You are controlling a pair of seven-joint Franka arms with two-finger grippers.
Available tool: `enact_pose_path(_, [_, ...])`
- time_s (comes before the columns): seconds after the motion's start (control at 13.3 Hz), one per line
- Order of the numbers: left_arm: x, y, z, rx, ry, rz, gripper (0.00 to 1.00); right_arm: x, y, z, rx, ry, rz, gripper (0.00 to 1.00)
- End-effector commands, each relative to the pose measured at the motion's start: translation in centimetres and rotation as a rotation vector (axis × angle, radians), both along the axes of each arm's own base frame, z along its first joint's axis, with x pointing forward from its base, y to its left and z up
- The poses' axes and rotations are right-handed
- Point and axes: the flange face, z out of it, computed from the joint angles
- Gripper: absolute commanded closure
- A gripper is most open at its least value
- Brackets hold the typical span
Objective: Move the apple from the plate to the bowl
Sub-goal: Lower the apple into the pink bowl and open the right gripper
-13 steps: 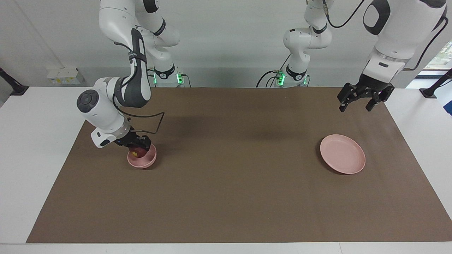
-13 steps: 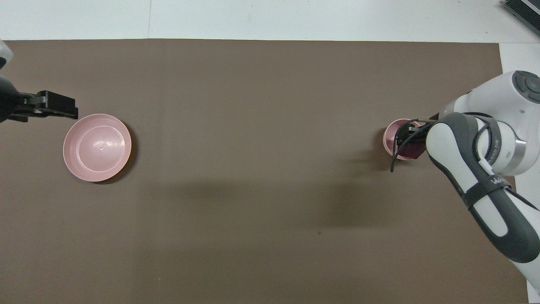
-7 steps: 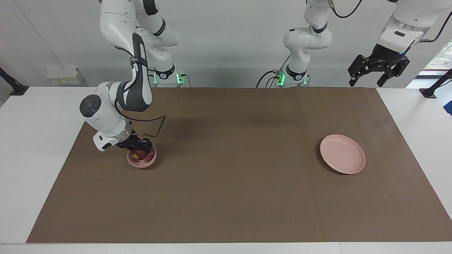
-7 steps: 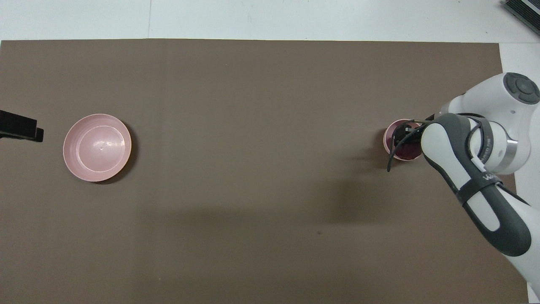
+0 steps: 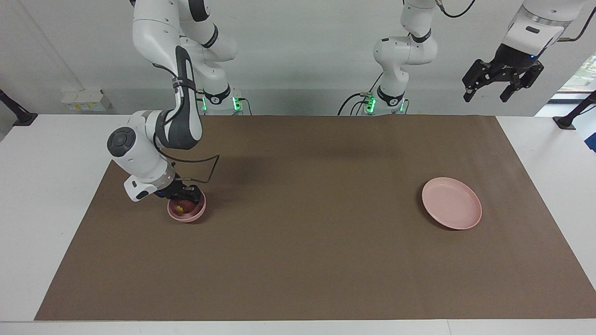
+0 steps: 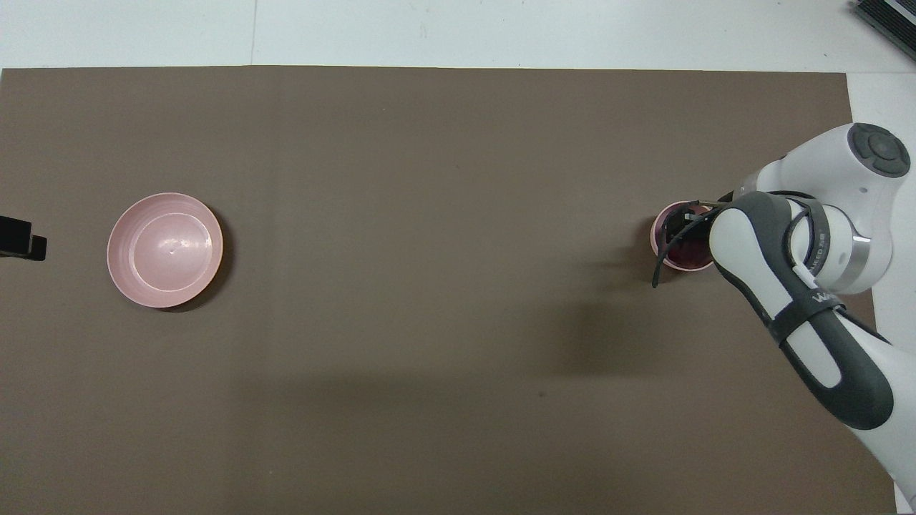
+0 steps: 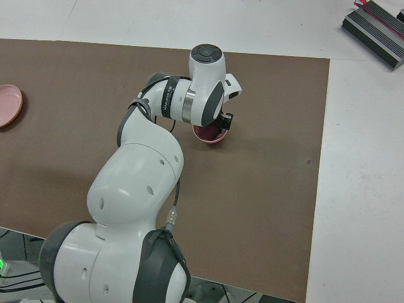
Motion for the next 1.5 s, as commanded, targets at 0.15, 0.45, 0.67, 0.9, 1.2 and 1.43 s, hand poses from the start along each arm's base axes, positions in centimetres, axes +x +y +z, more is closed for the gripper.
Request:
enact_pose_path(0.15, [-0.5, 0.3, 0.1, 0.014, 0.013, 0.000, 0.00, 0.7, 0.7, -0.9, -0.005, -0.002, -0.058, 0.75])
enact_pose_path(0.45, [-0.5, 0.3, 0.1, 0.014, 0.013, 0.000, 0.00, 0.7, 1.0, -1.4, -0.006, -0.007, -0.054, 0.48])
enact_pose_path(0.67, [-0.5, 0.3, 0.1, 0.014, 0.013, 0.000, 0.00, 0.6, 0.9, -1.6, -0.006, -0.005, -0.054, 0.00])
enact_pose_path(0.9, [-0.5, 0.3, 0.1, 0.014, 0.013, 0.000, 0.00, 0.8, 0.9, -1.1, -0.008, -0.007, -0.051, 0.00])
enact_pose_path(1.2, [-0.5, 0.3, 0.1, 0.014, 0.013, 0.000, 0.00, 0.8, 0.8, 4.3, -0.016, -0.077, -0.039, 0.00])
enact_pose_path(1.43, [-0.5, 0.3, 0.1, 0.014, 0.013, 0.000, 0.00, 0.2, 0.8, 9.6, -0.028, -0.121, -0.024, 0.00])
